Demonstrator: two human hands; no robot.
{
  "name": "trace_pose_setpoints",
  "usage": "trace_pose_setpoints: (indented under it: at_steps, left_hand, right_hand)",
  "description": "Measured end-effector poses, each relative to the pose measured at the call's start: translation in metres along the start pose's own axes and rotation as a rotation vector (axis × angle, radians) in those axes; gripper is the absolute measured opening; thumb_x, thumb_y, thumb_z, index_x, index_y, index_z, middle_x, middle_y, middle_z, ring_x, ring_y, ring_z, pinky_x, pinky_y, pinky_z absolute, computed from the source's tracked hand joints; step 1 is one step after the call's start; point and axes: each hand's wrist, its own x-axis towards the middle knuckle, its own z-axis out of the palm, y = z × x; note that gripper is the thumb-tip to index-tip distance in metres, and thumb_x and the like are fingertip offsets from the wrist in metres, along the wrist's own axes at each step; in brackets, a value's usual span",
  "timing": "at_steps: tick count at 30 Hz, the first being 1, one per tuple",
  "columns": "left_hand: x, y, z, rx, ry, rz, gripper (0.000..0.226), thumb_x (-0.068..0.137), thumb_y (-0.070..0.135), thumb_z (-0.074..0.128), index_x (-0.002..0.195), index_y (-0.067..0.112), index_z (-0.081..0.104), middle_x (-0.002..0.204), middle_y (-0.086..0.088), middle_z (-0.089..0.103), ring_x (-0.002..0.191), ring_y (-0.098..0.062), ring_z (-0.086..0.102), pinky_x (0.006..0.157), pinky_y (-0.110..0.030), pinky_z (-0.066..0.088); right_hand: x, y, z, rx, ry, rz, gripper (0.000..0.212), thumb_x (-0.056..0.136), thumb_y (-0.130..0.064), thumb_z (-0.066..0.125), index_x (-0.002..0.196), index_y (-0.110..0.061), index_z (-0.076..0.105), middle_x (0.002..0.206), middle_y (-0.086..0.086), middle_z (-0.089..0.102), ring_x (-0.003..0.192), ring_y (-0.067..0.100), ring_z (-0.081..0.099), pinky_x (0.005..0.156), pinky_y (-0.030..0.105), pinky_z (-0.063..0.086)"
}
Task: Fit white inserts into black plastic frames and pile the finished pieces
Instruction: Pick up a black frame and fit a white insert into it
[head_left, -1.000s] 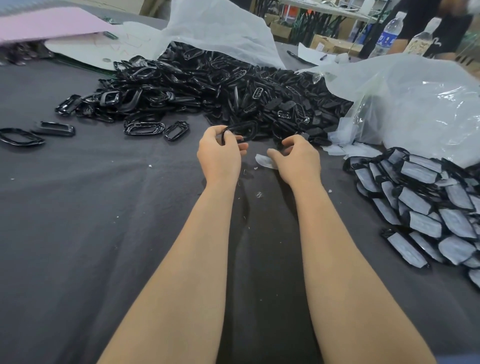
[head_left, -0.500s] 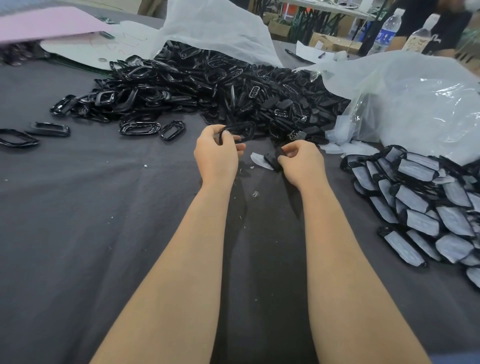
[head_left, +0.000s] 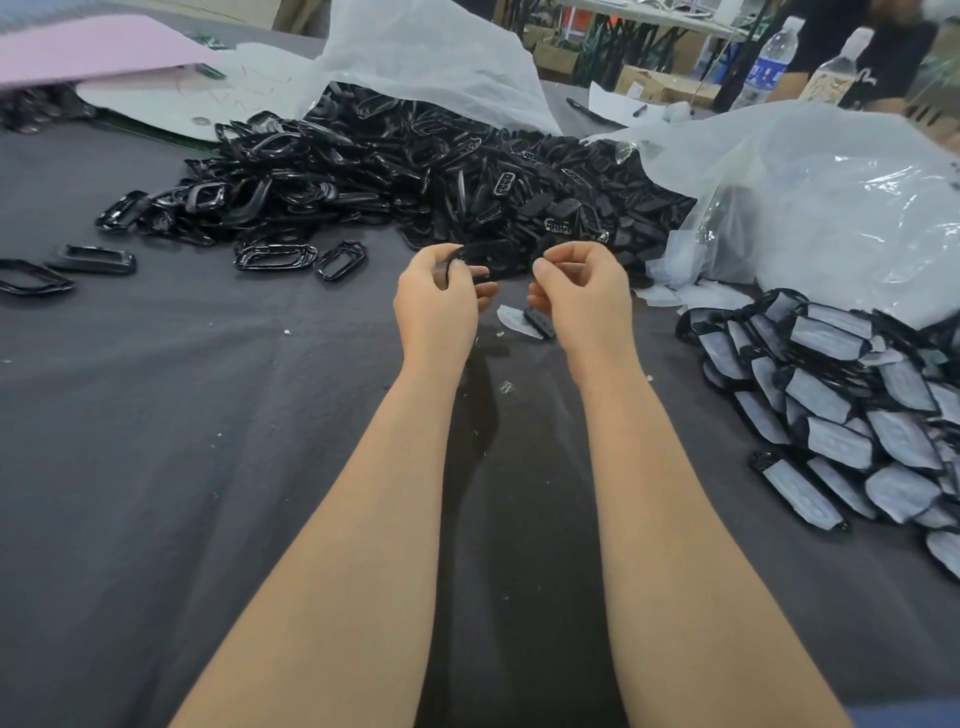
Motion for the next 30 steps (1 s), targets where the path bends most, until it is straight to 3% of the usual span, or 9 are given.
trace_pose_setpoints:
  at_steps: [3, 7, 11, 17, 20, 23, 26, 30]
  left_hand:
    - [0.000, 0.000, 0.001, 0.004, -0.016, 0.002, 0.018, 0.100, 0.007, 0.040, 0.102, 0.020, 0.053, 0.091, -0.006, 0.069, 0.070, -0.010, 0.069, 0.068, -0.022, 0.056]
    - [0.000, -0.001, 0.000, 0.049, -0.031, 0.036, 0.014, 0.100, 0.011, 0.043, 0.104, 0.016, 0.056, 0.085, -0.001, 0.068, 0.068, -0.010, 0.070, 0.070, -0.025, 0.058]
    - [-0.003, -0.002, 0.000, 0.131, -0.098, 0.104, 0.009, 0.097, 0.011, 0.053, 0.103, 0.015, 0.058, 0.087, -0.002, 0.070, 0.069, -0.007, 0.070, 0.072, -0.025, 0.059]
    - [-0.006, 0.000, 0.000, 0.149, -0.147, 0.157, 0.014, 0.095, 0.003, 0.055, 0.099, 0.016, 0.056, 0.086, 0.003, 0.066, 0.063, 0.000, 0.067, 0.066, -0.017, 0.056]
    - [-0.006, 0.001, 0.000, 0.110, -0.127, 0.149, 0.010, 0.095, 0.004, 0.056, 0.101, 0.013, 0.057, 0.085, 0.003, 0.067, 0.061, 0.000, 0.066, 0.065, -0.017, 0.056]
    - [-0.007, 0.002, 0.001, 0.105, -0.133, 0.148, 0.009, 0.095, 0.005, 0.056, 0.102, 0.011, 0.058, 0.085, 0.002, 0.067, 0.061, -0.001, 0.067, 0.065, -0.016, 0.055]
    - [-0.007, 0.001, 0.001, 0.127, -0.140, 0.154, 0.010, 0.095, 0.005, 0.057, 0.099, 0.014, 0.057, 0.084, -0.001, 0.068, 0.065, -0.005, 0.070, 0.066, -0.019, 0.057]
    - [-0.007, -0.001, 0.000, 0.215, -0.151, 0.145, 0.022, 0.095, 0.009, 0.057, 0.089, 0.030, 0.053, 0.093, -0.012, 0.071, 0.080, -0.021, 0.072, 0.074, -0.031, 0.060]
  right_hand:
    - [-0.001, 0.002, 0.000, -0.213, -0.040, -0.111, 0.018, 0.089, -0.006, 0.060, 0.095, -0.019, 0.048, 0.082, -0.004, 0.058, 0.077, 0.014, 0.063, 0.077, 0.029, 0.053]
    - [-0.001, 0.001, 0.001, -0.447, -0.110, -0.281, 0.017, 0.089, -0.003, 0.056, 0.098, -0.014, 0.066, 0.080, -0.014, 0.058, 0.071, -0.005, 0.053, 0.069, 0.003, 0.039]
    - [-0.003, 0.000, 0.002, -0.516, -0.092, -0.325, 0.021, 0.091, -0.003, 0.055, 0.102, -0.010, 0.071, 0.096, 0.000, 0.063, 0.072, -0.004, 0.052, 0.069, -0.002, 0.035]
    - [-0.004, 0.003, 0.006, -0.452, 0.064, -0.308, 0.019, 0.088, -0.009, 0.063, 0.107, -0.008, 0.061, 0.104, 0.007, 0.059, 0.082, 0.010, 0.054, 0.076, 0.009, 0.040]
    - [-0.001, 0.005, 0.004, -0.250, 0.040, -0.097, 0.026, 0.089, -0.017, 0.066, 0.112, -0.009, 0.058, 0.096, 0.004, 0.062, 0.080, 0.013, 0.060, 0.076, 0.020, 0.048]
    - [0.002, 0.007, 0.002, 0.010, -0.043, 0.087, 0.010, 0.091, -0.013, 0.063, 0.100, -0.009, 0.061, 0.080, 0.002, 0.066, 0.068, 0.010, 0.065, 0.061, 0.017, 0.054]
    - [0.003, 0.010, 0.002, 0.038, -0.027, 0.079, 0.004, 0.091, -0.013, 0.064, 0.093, -0.012, 0.060, 0.076, 0.001, 0.066, 0.060, 0.005, 0.065, 0.058, 0.016, 0.052]
    - [0.005, 0.013, 0.000, -0.073, -0.011, 0.032, 0.010, 0.089, -0.014, 0.065, 0.083, -0.018, 0.058, 0.081, 0.007, 0.068, 0.072, 0.021, 0.070, 0.063, 0.025, 0.056]
